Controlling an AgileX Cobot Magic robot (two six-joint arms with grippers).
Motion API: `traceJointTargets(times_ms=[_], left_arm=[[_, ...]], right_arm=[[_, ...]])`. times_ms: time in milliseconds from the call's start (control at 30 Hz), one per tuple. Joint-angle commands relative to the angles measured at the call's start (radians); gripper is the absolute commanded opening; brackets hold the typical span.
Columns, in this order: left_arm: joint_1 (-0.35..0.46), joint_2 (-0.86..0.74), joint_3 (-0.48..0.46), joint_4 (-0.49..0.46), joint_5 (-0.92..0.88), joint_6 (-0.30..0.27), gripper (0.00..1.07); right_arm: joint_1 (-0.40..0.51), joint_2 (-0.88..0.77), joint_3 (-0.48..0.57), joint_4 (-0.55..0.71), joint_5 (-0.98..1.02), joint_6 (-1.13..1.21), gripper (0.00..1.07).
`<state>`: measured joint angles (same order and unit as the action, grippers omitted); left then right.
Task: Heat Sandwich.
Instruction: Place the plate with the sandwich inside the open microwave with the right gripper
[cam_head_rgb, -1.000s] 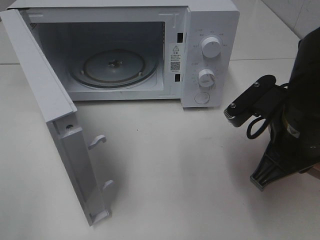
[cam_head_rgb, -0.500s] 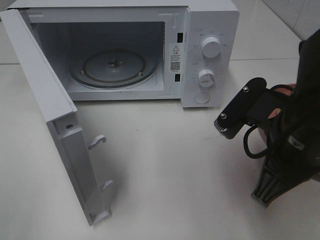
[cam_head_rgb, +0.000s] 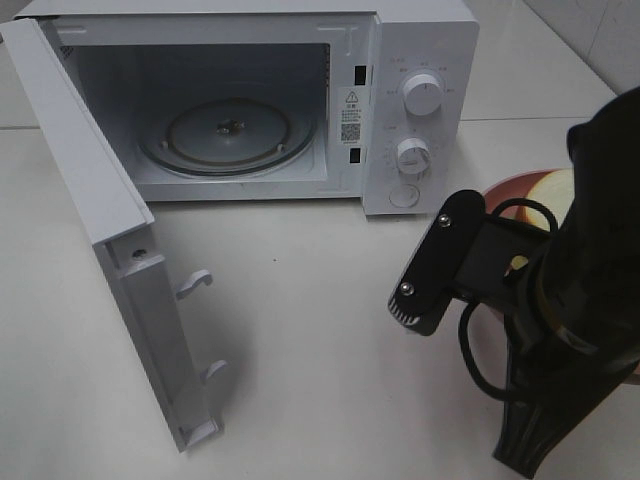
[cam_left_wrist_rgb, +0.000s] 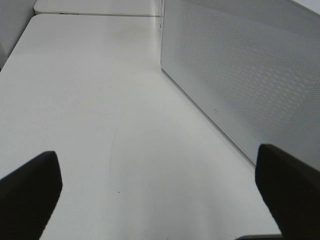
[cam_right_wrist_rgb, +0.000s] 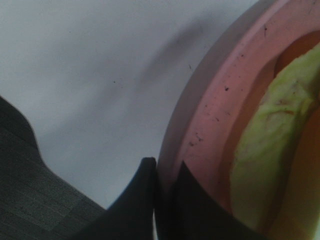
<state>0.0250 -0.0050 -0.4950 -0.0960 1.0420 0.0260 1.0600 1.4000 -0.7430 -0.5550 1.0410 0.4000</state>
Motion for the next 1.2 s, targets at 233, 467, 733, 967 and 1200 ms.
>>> traceJointTargets(times_ms=[233, 467, 733, 967, 1200], left_arm=[[-0.006, -0.019, 0.002, 0.002, -0.006, -0.003, 1.03], [-0.006, -0.019, 0.002, 0.002, -0.006, -0.003, 1.03], [-0.006, -0.019, 0.002, 0.002, -0.006, -0.003, 1.03], [-0.006, -0.019, 0.002, 0.002, -0.006, -0.003, 1.03], [-0.006, -0.019, 0.002, 0.002, -0.006, -0.003, 1.03]], right_arm=[[0.104, -0.008, 0.007, -0.04, 0.016, -0.079, 0.0], [0.129, -0.008, 0.007, -0.042, -0.022, -0.195, 0.01], [0.129, -0.008, 0.007, -0.045, -0.089, -0.311, 0.01], [0.129, -0.008, 0.007, -0.083, -0.172, -0.418, 0.02], [0.129, -0.008, 0.007, -0.091, -0.199, -0.469, 0.02]])
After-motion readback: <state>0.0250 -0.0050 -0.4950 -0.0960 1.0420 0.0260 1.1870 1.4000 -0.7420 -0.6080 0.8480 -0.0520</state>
